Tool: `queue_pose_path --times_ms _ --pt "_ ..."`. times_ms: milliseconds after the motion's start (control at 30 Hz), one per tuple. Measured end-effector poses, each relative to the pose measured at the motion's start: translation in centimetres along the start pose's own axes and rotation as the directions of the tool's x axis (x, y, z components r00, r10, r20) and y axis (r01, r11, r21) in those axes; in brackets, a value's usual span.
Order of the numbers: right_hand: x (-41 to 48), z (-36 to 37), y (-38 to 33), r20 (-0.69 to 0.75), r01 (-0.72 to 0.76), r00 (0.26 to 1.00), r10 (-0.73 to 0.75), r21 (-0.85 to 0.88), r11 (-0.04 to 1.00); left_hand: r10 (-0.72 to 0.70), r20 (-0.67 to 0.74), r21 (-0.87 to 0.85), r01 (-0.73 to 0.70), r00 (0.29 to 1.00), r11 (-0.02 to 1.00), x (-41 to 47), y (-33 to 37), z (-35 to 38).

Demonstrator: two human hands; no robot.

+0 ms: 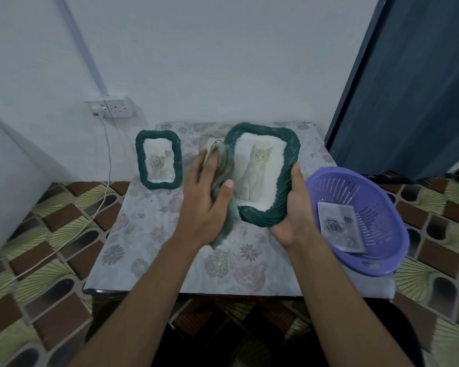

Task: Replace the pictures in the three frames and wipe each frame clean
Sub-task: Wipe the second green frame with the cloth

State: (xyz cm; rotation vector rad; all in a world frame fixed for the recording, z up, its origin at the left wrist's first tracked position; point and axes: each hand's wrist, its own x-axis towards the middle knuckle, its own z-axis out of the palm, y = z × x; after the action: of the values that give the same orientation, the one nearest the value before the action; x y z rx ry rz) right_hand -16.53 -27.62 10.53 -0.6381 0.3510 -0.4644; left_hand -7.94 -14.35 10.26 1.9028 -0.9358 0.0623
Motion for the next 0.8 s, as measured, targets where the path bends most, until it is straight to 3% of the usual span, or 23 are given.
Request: queue_pose_path --times_ms 100,200,267,367,500,667,800 --pt "0.3 -0.1 0.6 -0.017 -0.012 1.0 0.012 -0.038 0.999 0.059 -0.012 0.205 -0.055 0.998 0.977 -0.2 -1.2 1.4" --pt "0.7 0.0 1.4 -0.099 0.022 0.995 -0.032 -0.093 0.995 0.079 0.028 0.291 -0.084 0.996 0.953 -1.6 -0.5 3.0" --pt "0.7 0.4 1.6 -0.133 0.035 0.989 -0.056 -0.154 0.987 0.155 0.105 0.313 -0.181 0.982 0.932 -2.6 0.3 4.2" --pt "0.2 0.6 2.0 -0.154 -0.004 0.988 -0.023 -0.176 0.984 0.182 0.133 0.404 -0.221 0.974 0.887 -3.1 0.5 4.8" --pt "-0.2 0.7 1.8 -0.126 0.008 0.992 -0.023 -0.12 0.993 0.028 0.052 0.562 -0.052 0.998 0.826 -2.0 0.2 3.9" --pt "-0.7 1.2 1.0 -0.141 0.061 0.986 -0.091 -0.2 0.978 -0.216 -0.06 0.414 0.221 0.975 0.883 0.5 -0.5 2.4" --pt "-0.9 1.4 1.3 -0.178 0.068 0.979 -0.1 -0.177 0.982 -0.278 -0.118 0.366 0.302 0.953 0.88 1.1 -0.1 2.5"
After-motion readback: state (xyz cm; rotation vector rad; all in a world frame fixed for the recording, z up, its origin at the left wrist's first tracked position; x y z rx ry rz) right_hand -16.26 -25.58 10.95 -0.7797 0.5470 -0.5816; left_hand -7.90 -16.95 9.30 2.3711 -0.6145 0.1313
